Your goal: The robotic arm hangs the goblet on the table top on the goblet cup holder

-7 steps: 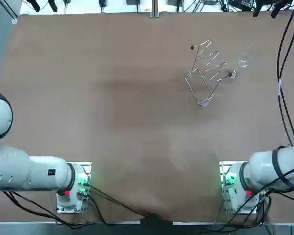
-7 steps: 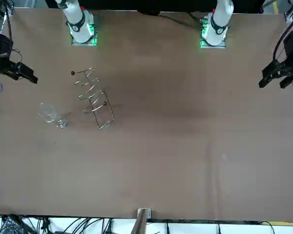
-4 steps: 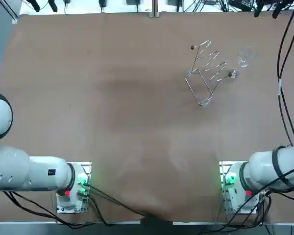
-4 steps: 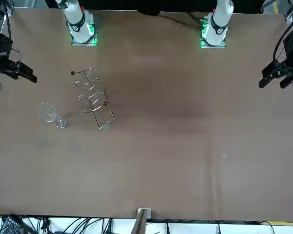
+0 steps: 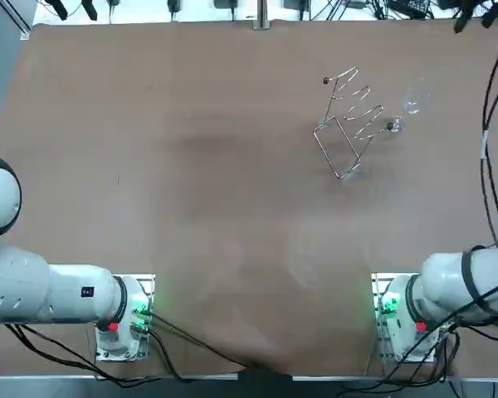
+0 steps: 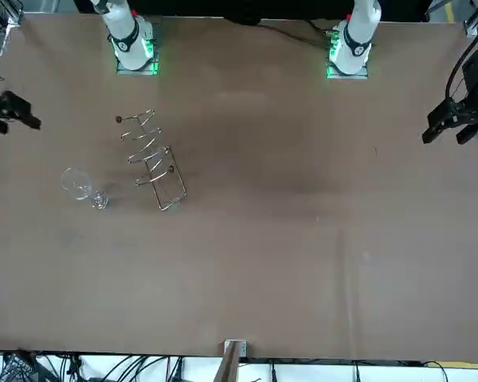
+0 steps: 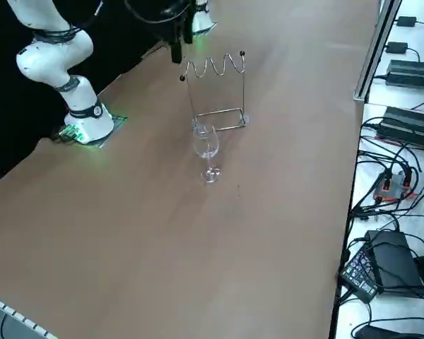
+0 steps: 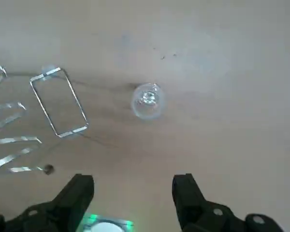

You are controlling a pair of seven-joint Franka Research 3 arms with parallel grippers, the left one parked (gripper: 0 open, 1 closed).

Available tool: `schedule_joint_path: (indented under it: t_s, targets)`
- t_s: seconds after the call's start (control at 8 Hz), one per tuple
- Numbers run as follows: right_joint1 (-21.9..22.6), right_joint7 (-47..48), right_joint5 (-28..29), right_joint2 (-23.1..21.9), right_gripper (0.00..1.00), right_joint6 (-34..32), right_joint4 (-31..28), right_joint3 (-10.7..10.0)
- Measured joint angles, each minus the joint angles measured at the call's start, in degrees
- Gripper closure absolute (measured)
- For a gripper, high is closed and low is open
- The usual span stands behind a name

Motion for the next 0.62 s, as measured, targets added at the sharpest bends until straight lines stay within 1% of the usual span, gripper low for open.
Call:
schedule_joint_path:
  t_s: [0.12,0.38,0.62]
  targets:
    - [-2.2,-8.7,1.1,0.1,0.0,0.0,-0.4,-0.1]
    - [-6.0,-27.4,5.3,0.7,0.0,1.4,-2.1,-0.1]
    - [-10.7,-44.0,9.0,3.2,0.0,3.4,-3.2,-0.3]
